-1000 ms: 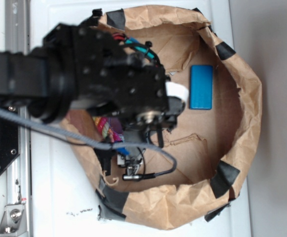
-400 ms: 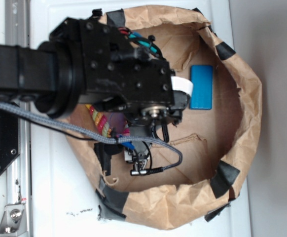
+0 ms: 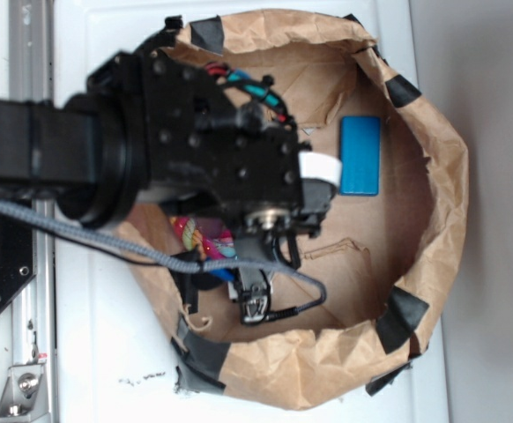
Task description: Grab the silver keys.
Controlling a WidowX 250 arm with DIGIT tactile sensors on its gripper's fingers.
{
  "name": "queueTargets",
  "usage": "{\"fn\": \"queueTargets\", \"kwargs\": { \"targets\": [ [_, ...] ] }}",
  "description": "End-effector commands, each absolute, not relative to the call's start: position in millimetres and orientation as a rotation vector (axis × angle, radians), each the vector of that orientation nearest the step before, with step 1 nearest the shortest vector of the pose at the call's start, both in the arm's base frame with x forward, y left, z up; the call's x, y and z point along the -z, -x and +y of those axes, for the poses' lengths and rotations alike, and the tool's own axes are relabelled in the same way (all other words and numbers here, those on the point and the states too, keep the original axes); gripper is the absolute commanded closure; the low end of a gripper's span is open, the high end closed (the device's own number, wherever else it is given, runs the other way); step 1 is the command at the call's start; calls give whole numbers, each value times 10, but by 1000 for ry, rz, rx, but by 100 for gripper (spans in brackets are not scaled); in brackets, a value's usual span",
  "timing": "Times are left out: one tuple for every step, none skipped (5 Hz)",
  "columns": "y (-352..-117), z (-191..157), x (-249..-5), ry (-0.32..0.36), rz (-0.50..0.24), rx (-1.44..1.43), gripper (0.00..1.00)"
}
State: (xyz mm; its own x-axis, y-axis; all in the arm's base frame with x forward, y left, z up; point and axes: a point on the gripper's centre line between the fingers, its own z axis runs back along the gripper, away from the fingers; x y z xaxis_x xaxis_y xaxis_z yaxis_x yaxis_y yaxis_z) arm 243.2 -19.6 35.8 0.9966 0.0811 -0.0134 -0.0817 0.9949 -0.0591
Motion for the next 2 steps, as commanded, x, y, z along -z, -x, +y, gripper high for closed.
{"fn": "queueTargets", "kwargs": {
  "targets": [
    [-2472,-248,-320,60,0,-102,70],
    [-2534,-212,-319,62,2,-124,100]
  ]
}}
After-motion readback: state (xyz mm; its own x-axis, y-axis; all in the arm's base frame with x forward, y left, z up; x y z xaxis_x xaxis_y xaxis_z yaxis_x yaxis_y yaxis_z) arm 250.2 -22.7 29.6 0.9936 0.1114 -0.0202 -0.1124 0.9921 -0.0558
